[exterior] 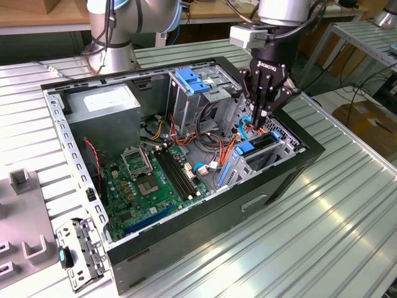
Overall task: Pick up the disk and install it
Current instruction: 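Insert the second disk wire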
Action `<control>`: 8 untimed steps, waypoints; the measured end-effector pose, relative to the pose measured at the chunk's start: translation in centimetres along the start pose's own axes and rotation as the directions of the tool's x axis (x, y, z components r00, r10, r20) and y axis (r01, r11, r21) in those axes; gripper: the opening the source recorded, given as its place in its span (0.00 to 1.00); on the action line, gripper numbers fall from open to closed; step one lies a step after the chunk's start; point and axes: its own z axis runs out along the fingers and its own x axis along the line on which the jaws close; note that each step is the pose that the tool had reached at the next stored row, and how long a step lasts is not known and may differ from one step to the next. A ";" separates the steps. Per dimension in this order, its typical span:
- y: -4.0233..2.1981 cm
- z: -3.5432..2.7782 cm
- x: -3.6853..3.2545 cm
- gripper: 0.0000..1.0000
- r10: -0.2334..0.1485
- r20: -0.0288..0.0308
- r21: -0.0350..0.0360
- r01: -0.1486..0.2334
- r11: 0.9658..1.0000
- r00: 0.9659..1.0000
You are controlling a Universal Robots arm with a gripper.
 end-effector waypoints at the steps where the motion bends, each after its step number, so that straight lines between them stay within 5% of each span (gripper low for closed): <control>1: 0.01 0.07 0.21 0.16 0.000 0.002 0.000 0.000 1.000 1.000; 2: 0.06 0.15 0.41 0.16 -0.001 0.006 0.001 0.001 1.000 1.000; 5: 0.36 0.42 1.02 0.16 -0.005 0.034 0.009 0.005 1.000 0.999; 8: 0.51 0.54 1.26 0.16 -0.005 0.050 0.016 0.005 1.000 0.999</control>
